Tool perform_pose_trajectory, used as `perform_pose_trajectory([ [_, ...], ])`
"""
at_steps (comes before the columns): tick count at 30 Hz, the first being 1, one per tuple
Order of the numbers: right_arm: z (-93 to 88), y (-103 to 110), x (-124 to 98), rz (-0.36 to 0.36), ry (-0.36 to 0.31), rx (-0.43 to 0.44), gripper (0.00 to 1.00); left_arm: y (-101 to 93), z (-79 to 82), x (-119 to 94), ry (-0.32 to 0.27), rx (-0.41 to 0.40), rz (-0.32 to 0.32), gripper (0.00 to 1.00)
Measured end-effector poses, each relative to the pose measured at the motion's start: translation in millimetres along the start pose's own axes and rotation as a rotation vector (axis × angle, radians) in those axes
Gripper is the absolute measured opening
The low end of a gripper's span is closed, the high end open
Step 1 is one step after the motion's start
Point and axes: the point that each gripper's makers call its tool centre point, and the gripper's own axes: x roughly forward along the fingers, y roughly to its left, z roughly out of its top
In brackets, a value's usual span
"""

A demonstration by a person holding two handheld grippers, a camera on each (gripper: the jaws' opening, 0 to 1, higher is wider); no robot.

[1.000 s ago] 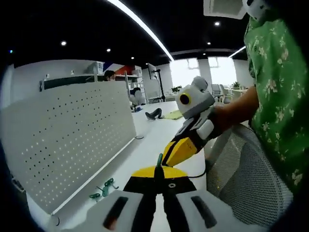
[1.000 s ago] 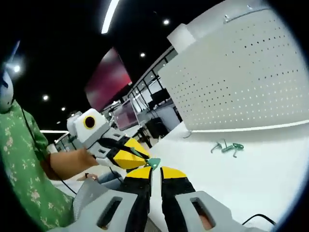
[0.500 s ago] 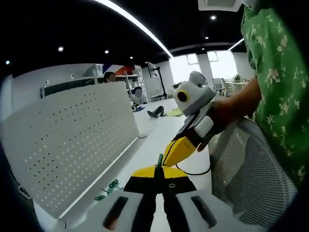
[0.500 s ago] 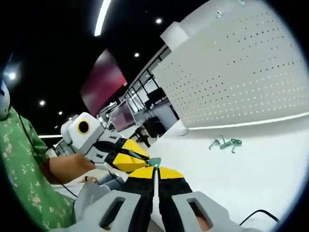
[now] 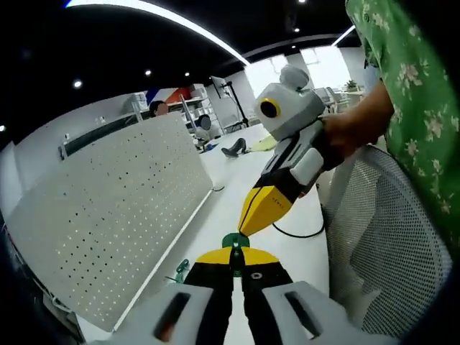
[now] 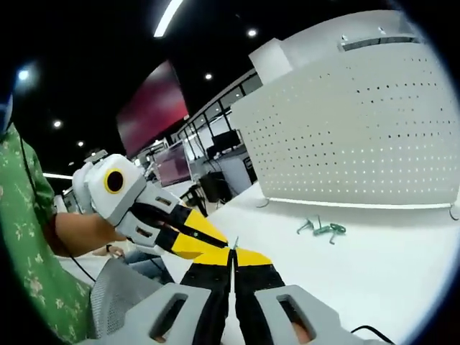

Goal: Insert the hook assembly into the mounting plate slot until the hook locks in place.

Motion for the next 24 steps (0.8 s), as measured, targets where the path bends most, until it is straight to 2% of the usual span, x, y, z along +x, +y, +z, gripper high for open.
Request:
perform_pose_trajectory([
  [13, 2.4, -0.2, -2.0, -0.013, -0.004, -0.016, 0.0, 0.3, 1.2, -0.9, -0.008, -0.009, 0.011, 0.02],
  [18, 5.1, -0.2, -1.9, -0.011, -0.012, -0.035, 0.0, 1.8, 1.8, -1.3, -0.029, -0.058, 0.012, 0.02],
  [20, 8.3, -1.8, -2.0, -0.027, -0.019, -0.074, 0.0, 2.6, -0.9, -1.0, -0.022, -0.062, 0.017, 0.02],
  [24, 12.8, -6.2, -2.6, -0.037, -0.029, -0.091, 0.06, 9.5, -3.9, -3.5, -0.032, -0.126, 0.039, 0.02],
])
